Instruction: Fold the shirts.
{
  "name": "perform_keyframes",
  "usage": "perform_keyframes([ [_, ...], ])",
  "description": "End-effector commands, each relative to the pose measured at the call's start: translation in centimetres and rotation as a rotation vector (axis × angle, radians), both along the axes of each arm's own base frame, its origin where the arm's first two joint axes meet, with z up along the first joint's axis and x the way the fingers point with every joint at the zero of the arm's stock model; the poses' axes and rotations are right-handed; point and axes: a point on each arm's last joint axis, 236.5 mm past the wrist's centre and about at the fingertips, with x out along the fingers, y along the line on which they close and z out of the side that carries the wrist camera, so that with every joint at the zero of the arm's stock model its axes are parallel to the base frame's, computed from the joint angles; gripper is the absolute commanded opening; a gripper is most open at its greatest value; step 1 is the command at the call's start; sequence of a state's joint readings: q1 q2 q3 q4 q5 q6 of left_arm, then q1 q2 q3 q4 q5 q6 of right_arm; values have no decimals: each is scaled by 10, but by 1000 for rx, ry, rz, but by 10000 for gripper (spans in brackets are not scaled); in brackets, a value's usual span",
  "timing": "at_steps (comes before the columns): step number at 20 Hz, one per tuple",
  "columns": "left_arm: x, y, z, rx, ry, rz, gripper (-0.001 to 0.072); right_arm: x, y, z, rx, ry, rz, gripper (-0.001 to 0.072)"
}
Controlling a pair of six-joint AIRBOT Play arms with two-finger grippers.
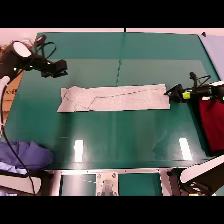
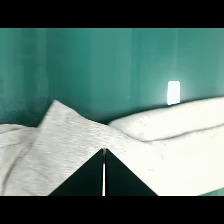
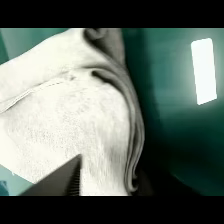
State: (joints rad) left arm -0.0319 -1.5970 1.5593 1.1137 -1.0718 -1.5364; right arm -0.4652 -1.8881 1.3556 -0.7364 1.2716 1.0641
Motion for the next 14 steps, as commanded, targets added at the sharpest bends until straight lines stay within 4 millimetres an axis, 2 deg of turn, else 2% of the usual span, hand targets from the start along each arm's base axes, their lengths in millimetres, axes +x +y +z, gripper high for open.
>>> perform_keyframes([
  [1, -13, -44, -13, 0, 35, -91, 21, 14, 34, 3, 57, -53, 57, 10],
  [3, -21, -78, -34, -41, 88, -138, 21, 26, 41, 30, 73, -106, 90, 9],
  [5, -28, -121, -58, -112, 138, -176, 21, 29, 43, 68, 77, -151, 133, 9],
  [8, -41, -194, -86, -200, 141, -260, 21, 16, 55, 148, 71, -245, 207, 9],
  [11, -42, -262, -99, -315, 100, -223, 21, -5, 91, 244, 124, -426, 283, 10],
  [13, -53, -299, -109, -370, 106, -222, 21, -16, 111, 289, 123, -532, 319, 9],
  [14, -62, -312, -116, -375, 118, -239, 21, -21, 119, 302, 109, -566, 341, 9],
])
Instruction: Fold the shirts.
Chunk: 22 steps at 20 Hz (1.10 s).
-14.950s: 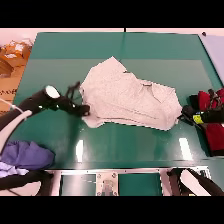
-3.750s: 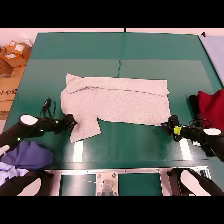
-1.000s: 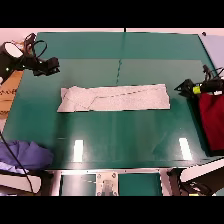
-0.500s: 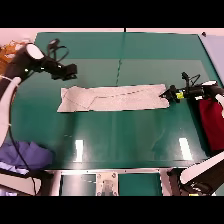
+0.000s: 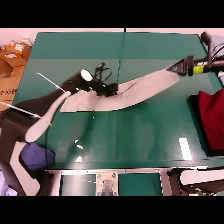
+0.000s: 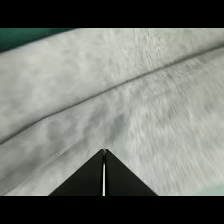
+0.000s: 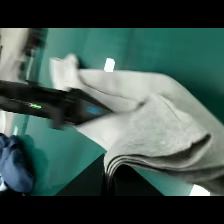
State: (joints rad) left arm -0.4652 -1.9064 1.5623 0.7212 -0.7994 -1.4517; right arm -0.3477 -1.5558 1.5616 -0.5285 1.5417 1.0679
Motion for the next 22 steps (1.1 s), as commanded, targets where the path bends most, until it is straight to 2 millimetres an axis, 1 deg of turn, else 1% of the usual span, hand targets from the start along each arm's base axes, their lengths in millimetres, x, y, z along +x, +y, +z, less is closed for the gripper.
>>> perform_keyframes([
  [1, -21, -61, -24, -79, 30, 3, 21, -27, 36, 69, 12, -145, 84, 10],
  [2, -28, -69, -28, -89, 48, -3, 21, -30, 42, 73, 11, -155, 97, 10],
  [3, -30, -73, -29, -99, 61, -1, 21, -32, 45, 73, 10, -153, 107, 9],
  [4, -31, -74, -28, -102, 63, -4, 21, -33, 47, 72, 4, -150, 113, 10],
  [6, -33, -71, -17, -111, 66, -55, 21, -33, 47, 69, -9, -146, 112, 10],
  [8, -36, -62, 4, -132, 76, -138, 21, -33, 47, 69, -6, -138, 109, 10],
  [9, -35, -54, 17, -145, 79, -186, 21, -33, 49, 69, -1, -127, 109, 9],
  [10, -32, -41, 32, -148, 84, -227, 20, -35, 55, 69, 6, -113, 116, 10],
  [11, -26, -24, 48, -137, 80, -268, 20, -38, 64, 69, 12, -99, 129, 10],
  [13, -7, 19, 77, -60, 59, -291, 20, -44, 92, 69, 20, -92, 178, 10],
  [15, 18, 74, 103, 67, 2, -269, 20, -43, 131, 71, 30, -114, 204, 10],
  [17, 35, 125, 134, 100, -45, -187, 21, -41, 178, 63, 55, -107, 199, 10],
  [19, 45, 173, 164, 103, -86, -107, 21, -35, 226, 42, 72, -97, 177, 10],
  [20, 48, 197, 177, 111, -114, -79, 21, -33, 254, 27, 77, -83, 160, 10],
  [22, 51, 239, 198, 124, -157, -21, 21, -26, 311, -8, 77, -72, 115, 10],
])
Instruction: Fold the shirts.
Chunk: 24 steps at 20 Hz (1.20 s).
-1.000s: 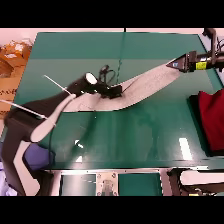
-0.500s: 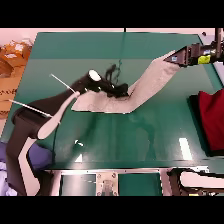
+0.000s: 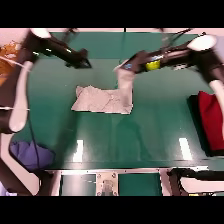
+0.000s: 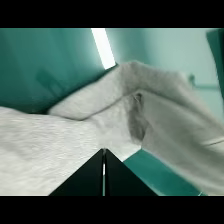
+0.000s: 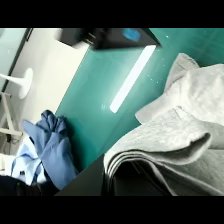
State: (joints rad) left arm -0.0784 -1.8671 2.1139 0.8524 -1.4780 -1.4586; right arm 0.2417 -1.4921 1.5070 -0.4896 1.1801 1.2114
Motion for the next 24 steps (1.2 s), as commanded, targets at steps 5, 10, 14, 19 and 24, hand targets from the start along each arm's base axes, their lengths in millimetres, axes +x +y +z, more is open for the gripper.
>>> perform_keyframes([
  [5, -1, 136, 36, 69, -77, 171, 21, 28, 200, -139, 40, 1, -317, 418],
  [10, -3, 161, 32, 78, -70, 196, 21, 48, 202, -124, 65, -24, -248, 476],
  [14, 0, 161, 33, 76, -78, 205, 21, 67, 86, -93, -14, 46, -102, 171],
  [19, 2, 162, 34, 76, -84, 212, 21, 64, -96, -145, -258, 248, -164, 173],
  [24, 2, 162, 34, 74, -80, 217, 21, 19, -140, -230, -292, 466, -243, 586],
])
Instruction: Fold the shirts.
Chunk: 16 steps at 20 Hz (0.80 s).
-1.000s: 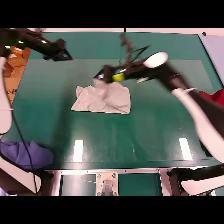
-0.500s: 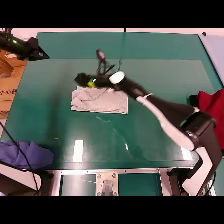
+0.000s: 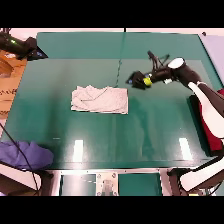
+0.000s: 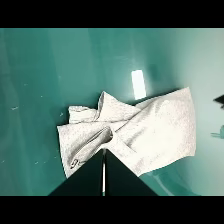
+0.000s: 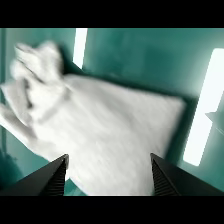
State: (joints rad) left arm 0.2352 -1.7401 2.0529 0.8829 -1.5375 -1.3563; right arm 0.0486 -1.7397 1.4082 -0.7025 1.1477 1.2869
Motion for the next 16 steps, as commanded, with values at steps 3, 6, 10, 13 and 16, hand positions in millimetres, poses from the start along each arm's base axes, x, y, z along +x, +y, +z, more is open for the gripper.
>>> perform_keyframes([
  [3, 1, 1, 0, -1, -2, 6, 21, -45, 12, -65, 12, 112, -9, 586],
  [6, 2, 1, 1, 1, -6, 10, 21, -43, 61, -73, 48, 89, -18, 585],
  [10, 12, 34, -15, 139, -9, 91, 20, -35, 113, -52, 103, -2, 9, 11],
  [13, 8, 56, -27, 231, 28, 131, 20, -15, 124, 1, 170, -67, 38, 9],
  [16, -2, 58, -37, 272, 81, 120, 20, 24, 91, 105, 238, -239, -22, 8],
])
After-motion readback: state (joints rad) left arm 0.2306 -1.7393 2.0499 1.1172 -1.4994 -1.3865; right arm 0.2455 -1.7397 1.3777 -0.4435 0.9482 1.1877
